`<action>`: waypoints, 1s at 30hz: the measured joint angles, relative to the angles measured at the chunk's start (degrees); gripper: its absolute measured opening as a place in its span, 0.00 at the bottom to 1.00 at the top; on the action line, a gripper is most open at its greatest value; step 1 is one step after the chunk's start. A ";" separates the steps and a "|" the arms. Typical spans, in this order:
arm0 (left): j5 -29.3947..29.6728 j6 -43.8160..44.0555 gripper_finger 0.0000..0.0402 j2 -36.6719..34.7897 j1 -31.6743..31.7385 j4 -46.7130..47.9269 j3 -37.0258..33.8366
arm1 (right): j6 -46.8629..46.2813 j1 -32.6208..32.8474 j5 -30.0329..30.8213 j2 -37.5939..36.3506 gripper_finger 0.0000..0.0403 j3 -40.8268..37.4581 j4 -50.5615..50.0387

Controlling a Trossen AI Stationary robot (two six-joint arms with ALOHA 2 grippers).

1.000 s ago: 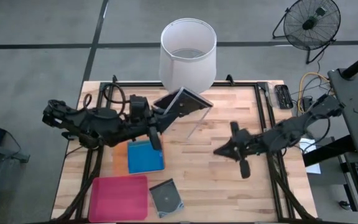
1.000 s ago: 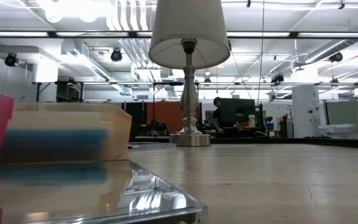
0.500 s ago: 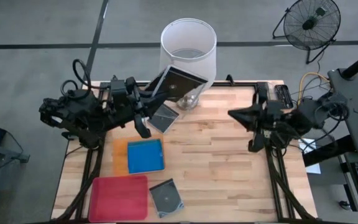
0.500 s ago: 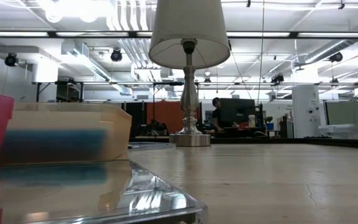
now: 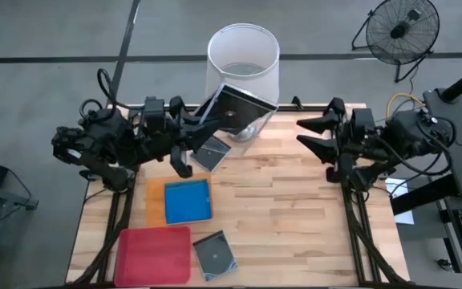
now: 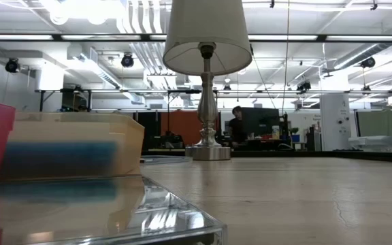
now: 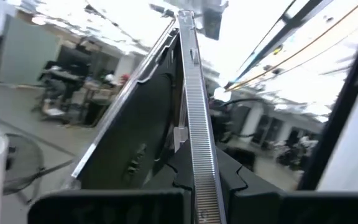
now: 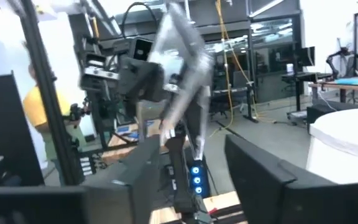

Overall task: Pick & place jewel cases by type
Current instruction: Put the middle black cd case into the pink bin

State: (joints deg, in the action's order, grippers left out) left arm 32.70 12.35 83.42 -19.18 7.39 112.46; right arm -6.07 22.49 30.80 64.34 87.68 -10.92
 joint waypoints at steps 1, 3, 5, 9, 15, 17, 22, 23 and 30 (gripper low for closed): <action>-0.82 0.00 0.00 0.00 0.07 -0.51 0.02 | -0.38 -0.54 0.02 0.10 0.50 0.00 0.21; -1.12 0.03 0.00 0.03 0.23 -0.59 0.02 | -0.85 -1.35 -0.67 0.43 0.56 0.03 1.70; -1.17 0.32 0.00 0.23 0.36 -0.56 0.00 | -0.75 -2.05 -4.12 0.65 0.60 0.02 3.52; -2.08 1.52 0.00 0.86 0.48 -0.54 -0.07 | -0.46 -3.98 -10.78 1.85 0.66 0.32 7.50; -3.62 3.14 0.00 1.49 0.70 -0.43 -0.14 | 0.18 -6.75 -11.58 3.87 0.68 1.93 7.68; -3.60 3.74 0.00 1.59 0.72 -0.48 -0.24 | 0.45 -7.42 -11.74 4.04 0.68 2.21 7.67; -3.62 4.30 0.00 1.66 0.71 -0.45 -0.27 | 0.47 -8.15 -12.44 3.98 0.66 2.29 7.75; -3.62 4.33 0.00 1.66 0.71 -0.46 -0.28 | 0.26 -8.32 -13.33 3.98 0.65 2.29 8.01; -3.62 4.84 0.00 1.66 0.72 -0.47 -0.31 | 0.24 -8.58 -14.83 4.13 0.63 2.64 8.26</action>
State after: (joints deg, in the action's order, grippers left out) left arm 29.08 17.19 85.08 -18.46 6.93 112.16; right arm -5.82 13.91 15.96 68.46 90.32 -2.66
